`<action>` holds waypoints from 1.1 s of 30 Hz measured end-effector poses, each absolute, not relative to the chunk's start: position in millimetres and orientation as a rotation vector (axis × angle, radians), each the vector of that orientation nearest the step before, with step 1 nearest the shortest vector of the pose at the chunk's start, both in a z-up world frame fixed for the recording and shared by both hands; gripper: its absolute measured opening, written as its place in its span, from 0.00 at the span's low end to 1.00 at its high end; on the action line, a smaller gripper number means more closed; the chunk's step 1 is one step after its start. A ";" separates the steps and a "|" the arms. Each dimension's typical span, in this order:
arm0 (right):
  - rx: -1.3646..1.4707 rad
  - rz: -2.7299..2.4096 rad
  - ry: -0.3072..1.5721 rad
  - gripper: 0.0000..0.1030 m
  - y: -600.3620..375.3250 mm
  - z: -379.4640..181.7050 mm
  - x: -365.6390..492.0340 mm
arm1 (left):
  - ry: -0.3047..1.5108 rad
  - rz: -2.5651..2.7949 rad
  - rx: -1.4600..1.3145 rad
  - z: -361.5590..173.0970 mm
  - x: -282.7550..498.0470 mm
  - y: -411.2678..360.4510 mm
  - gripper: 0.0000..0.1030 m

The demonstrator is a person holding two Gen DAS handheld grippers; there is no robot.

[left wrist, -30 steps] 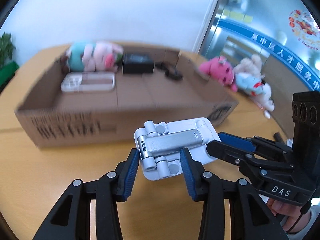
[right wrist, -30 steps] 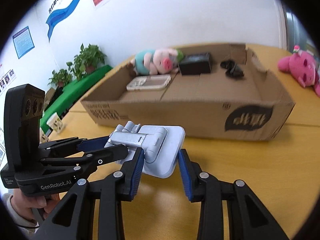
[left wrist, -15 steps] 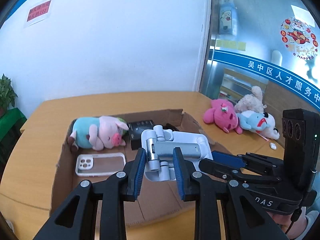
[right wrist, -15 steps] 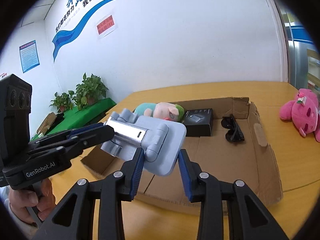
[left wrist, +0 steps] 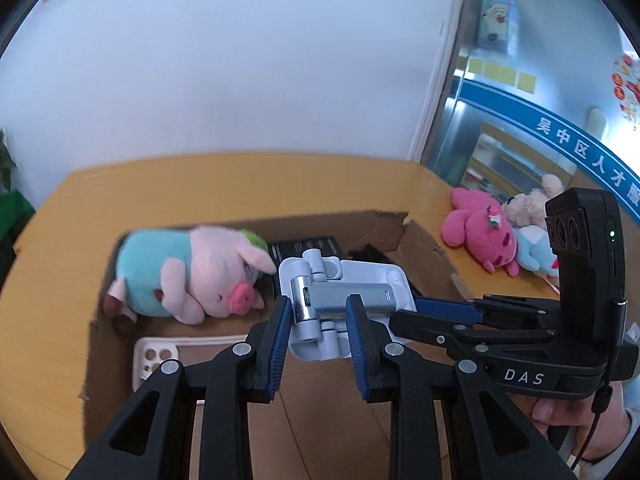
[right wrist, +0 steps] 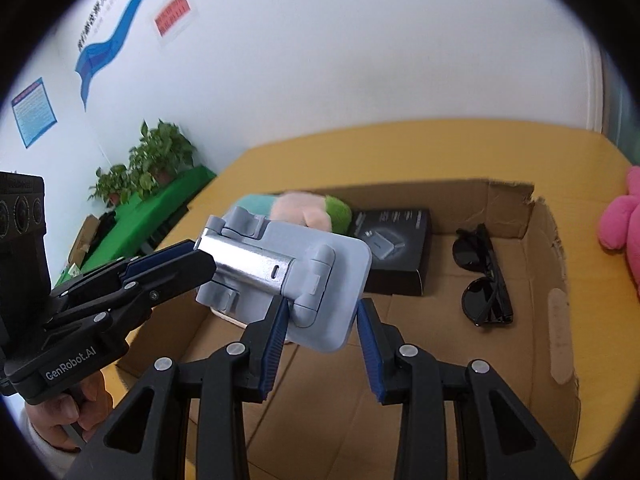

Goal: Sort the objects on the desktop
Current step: 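Lift the phone stand with the left gripper over the box, then lower the phone stand beside the phone case and open the left gripper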

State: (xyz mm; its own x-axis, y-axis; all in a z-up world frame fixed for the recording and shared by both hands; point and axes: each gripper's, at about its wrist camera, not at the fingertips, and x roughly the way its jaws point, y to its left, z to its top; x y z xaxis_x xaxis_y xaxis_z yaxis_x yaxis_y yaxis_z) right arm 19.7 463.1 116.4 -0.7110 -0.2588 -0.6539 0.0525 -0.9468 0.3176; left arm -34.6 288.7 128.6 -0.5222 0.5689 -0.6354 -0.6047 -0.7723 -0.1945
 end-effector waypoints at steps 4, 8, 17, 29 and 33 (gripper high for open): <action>1.293 -2.643 -0.446 0.34 475.9 89.3 -9.9 | 0.071 2.210 -1.129 92.1 -61.9 307.0 0.24; 1.477 -2.537 -0.451 0.34 486.6 57.5 -30.7 | 0.054 2.131 -1.368 56.2 -79.9 319.1 0.24; 1.737 -2.402 -0.388 0.37 476.3 25.2 -51.8 | 0.149 2.074 -1.574 24.2 -95.7 336.9 0.25; 1.484 -2.765 -0.174 0.80 462.6 101.7 2.7 | 0.064 2.367 -1.129 128.3 -38.8 261.3 0.72; 1.104 -2.960 -0.207 0.88 448.5 136.4 91.9 | -0.005 2.532 -0.857 154.6 17.8 212.7 1.00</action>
